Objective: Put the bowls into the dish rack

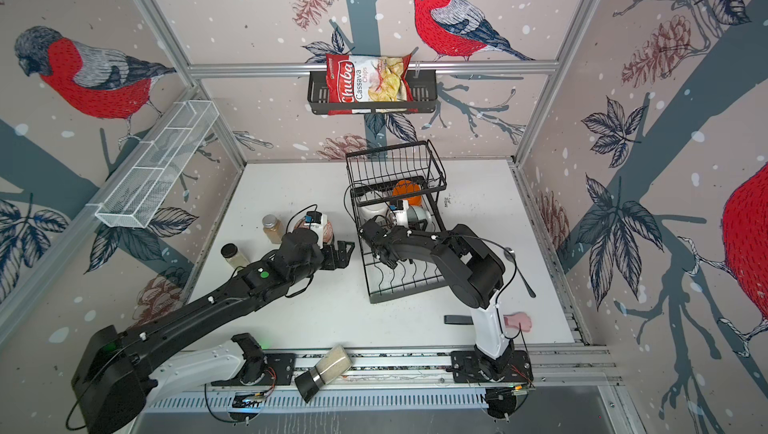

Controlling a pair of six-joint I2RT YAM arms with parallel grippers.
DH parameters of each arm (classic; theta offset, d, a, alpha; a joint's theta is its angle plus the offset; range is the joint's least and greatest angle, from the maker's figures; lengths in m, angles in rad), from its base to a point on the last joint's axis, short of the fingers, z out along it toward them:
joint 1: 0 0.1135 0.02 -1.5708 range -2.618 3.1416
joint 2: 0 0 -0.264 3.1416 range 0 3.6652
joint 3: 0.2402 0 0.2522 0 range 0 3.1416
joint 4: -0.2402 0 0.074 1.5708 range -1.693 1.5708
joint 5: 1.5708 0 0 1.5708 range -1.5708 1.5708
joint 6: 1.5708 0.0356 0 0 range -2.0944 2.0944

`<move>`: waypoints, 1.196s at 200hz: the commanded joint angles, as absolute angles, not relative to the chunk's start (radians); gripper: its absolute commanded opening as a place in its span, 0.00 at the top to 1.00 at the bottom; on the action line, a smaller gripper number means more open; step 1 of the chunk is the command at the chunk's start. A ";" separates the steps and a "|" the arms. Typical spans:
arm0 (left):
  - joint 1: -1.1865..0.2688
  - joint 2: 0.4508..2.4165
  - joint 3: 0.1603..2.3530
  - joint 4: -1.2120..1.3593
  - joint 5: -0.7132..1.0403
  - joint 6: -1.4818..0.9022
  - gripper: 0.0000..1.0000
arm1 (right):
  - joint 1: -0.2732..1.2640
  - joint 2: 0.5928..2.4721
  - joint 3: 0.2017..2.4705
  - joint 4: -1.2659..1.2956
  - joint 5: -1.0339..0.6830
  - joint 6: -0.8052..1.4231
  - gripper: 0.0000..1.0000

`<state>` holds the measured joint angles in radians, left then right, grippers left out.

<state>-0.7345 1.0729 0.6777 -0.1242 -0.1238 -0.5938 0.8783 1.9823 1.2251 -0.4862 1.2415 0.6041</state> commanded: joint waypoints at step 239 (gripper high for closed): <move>-0.736 1.054 0.683 -0.142 -0.175 -0.586 0.04 | 0.879 1.642 1.006 -0.190 0.909 0.428 0.01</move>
<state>-0.7345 1.0576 0.6773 -0.1276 -0.1585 -0.5938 0.8768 1.6909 1.0222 -0.3153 0.9024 0.4194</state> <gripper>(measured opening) 0.961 0.996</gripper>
